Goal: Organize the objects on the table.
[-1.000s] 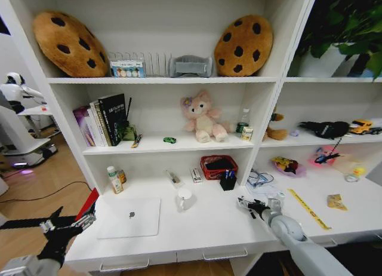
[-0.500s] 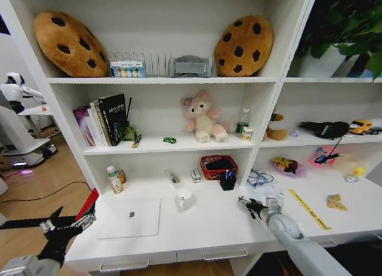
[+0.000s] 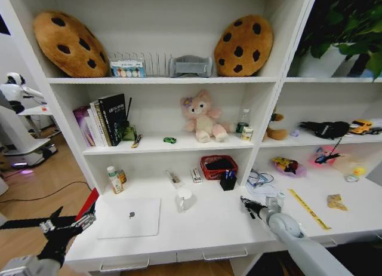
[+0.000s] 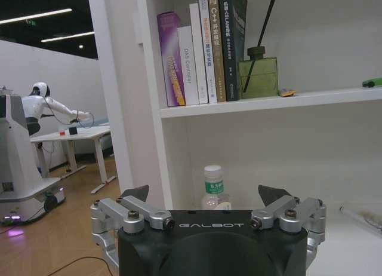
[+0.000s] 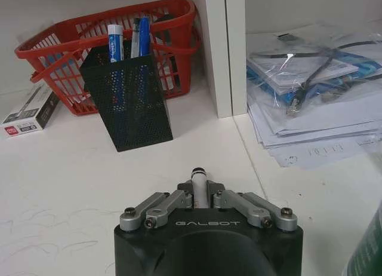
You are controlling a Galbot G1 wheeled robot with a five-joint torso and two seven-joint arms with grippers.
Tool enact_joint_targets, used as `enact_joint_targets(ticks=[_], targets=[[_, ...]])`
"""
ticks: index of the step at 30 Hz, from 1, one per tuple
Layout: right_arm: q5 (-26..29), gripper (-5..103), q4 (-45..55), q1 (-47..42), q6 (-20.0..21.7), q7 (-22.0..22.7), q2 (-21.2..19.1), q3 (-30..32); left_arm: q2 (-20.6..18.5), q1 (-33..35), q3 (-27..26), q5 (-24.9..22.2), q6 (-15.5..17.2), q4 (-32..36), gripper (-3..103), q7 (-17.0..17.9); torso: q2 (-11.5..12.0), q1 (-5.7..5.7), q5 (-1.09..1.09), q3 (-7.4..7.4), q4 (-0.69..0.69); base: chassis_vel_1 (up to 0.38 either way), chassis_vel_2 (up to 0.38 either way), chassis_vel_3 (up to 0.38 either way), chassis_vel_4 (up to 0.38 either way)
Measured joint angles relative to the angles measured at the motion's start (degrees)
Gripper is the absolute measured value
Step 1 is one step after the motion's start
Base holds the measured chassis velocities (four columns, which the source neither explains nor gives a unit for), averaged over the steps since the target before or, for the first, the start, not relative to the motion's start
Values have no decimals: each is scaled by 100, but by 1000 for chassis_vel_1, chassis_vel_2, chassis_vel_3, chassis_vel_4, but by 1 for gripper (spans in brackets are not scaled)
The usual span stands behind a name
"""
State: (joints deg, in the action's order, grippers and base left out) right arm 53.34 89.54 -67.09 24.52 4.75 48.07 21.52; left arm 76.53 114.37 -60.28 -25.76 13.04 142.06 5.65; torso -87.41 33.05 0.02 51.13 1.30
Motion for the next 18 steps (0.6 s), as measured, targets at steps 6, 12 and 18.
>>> enact_joint_targets(ticks=[6,12,18], targets=[[-199,11,249,93,-563,-558,-19,58,0,0,0,0,0,0,100,0,0,0,-1,0,1,0,0,0,0],[-966,11,250,873,-1459,-841,-26,-317,0,0,0,0,0,0,100,-1,0,0,-5,0,0,0,0,0,0],[-1666,11,-671,1931,-2344,-457,289,-1157,0,0,0,0,0,0,100,0,1,1,-3,0,0,0,0,0,0]])
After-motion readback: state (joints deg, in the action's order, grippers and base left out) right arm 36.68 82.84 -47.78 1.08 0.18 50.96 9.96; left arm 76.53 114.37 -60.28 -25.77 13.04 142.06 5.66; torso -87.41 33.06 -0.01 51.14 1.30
